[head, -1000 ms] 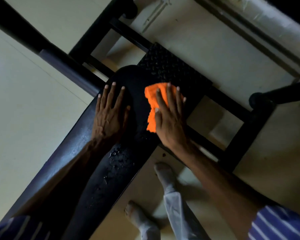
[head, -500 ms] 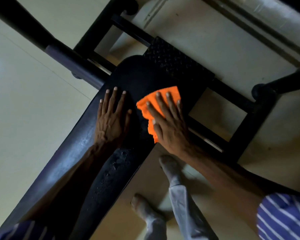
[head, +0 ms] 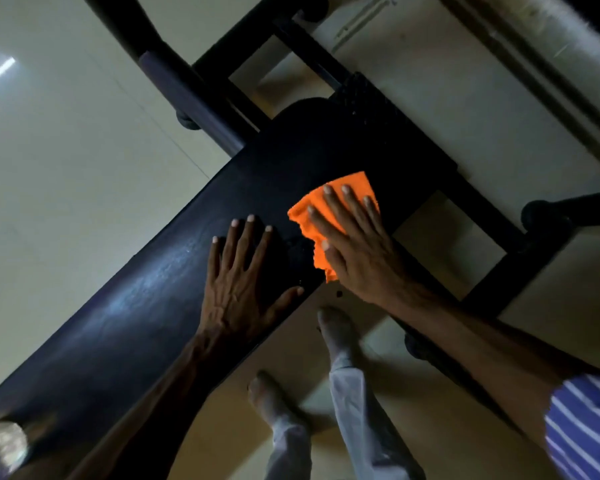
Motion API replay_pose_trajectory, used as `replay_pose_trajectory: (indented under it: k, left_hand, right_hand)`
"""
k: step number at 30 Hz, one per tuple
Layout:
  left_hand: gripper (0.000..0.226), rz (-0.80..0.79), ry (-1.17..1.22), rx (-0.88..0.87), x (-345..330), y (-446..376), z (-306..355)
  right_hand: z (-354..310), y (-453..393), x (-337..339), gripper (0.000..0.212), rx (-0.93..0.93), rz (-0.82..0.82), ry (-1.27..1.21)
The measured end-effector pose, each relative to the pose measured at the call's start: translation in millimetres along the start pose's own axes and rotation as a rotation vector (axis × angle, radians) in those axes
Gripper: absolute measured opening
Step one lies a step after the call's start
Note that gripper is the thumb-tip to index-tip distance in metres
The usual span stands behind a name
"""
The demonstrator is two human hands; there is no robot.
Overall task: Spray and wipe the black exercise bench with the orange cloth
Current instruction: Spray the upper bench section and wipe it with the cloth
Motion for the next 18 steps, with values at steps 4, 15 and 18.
replay_pose_trajectory:
  k: [4, 15, 18]
  left_hand:
    - [0.104, 0.033, 0.016, 0.038, -7.0, 7.4, -1.1]
    - [0.105, 0.034, 0.047, 0.085, -6.6, 8.0, 4.8]
    - [0.106, 0.056, 0.068, 0.107, -6.4, 8.7, 3.5]
  right_hand:
    - [43.6, -37.7, 1.3, 0.058, 0.023, 0.023, 0.016]
    - [27.2, -27.4, -8.4, 0.062, 0.192, -0.004, 0.044]
    - [44.6, -65.2, -1.5, 0.062, 0.08, 0.008, 0.02]
Point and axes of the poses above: each hand's wrist, its own y-axis away from the middle knuckle, its own x-axis out of the back of the hand, z = x × y, the point moved 2 cm from there along -y, towards the middle knuckle, and after that the axes turned 8 degrees about y, right-handed, at the moved point
